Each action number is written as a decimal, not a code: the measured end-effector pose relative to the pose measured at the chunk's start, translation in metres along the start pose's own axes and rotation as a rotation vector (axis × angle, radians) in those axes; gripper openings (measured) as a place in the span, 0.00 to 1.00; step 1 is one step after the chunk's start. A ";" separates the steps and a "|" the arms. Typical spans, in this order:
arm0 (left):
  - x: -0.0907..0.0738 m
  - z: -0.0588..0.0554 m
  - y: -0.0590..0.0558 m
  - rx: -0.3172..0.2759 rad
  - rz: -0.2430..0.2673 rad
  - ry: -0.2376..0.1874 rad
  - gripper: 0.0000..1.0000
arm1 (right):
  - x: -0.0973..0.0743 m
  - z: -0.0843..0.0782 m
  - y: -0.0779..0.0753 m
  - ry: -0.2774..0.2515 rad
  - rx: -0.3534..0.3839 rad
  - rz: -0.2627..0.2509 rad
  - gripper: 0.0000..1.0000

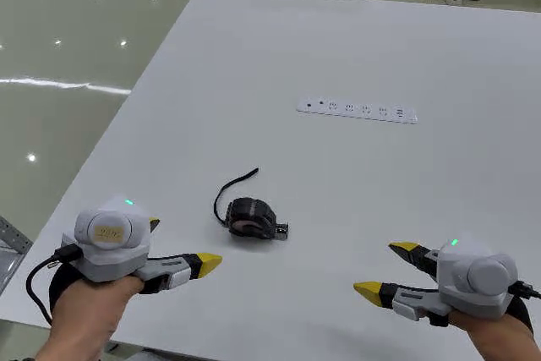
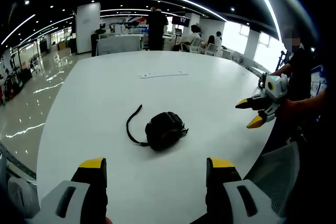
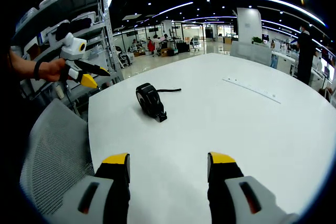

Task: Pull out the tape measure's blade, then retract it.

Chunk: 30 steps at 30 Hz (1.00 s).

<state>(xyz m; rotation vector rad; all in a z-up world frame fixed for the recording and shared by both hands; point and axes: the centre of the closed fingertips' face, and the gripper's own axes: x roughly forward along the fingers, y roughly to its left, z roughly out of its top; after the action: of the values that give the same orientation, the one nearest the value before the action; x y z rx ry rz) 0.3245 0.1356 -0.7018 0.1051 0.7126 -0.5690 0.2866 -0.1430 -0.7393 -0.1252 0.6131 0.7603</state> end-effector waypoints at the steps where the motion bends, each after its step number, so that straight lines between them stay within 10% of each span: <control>1: 0.000 0.000 0.000 0.001 -0.002 0.000 0.74 | 0.000 0.000 0.000 0.002 0.000 0.000 0.60; 30: -0.009 -0.014 0.003 -0.024 0.026 0.008 0.74 | -0.003 -0.015 0.004 0.018 0.017 0.010 0.59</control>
<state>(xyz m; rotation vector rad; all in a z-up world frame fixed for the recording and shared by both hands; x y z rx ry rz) 0.3121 0.1464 -0.7068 0.0941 0.7244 -0.5357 0.2752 -0.1471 -0.7492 -0.1133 0.6377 0.7645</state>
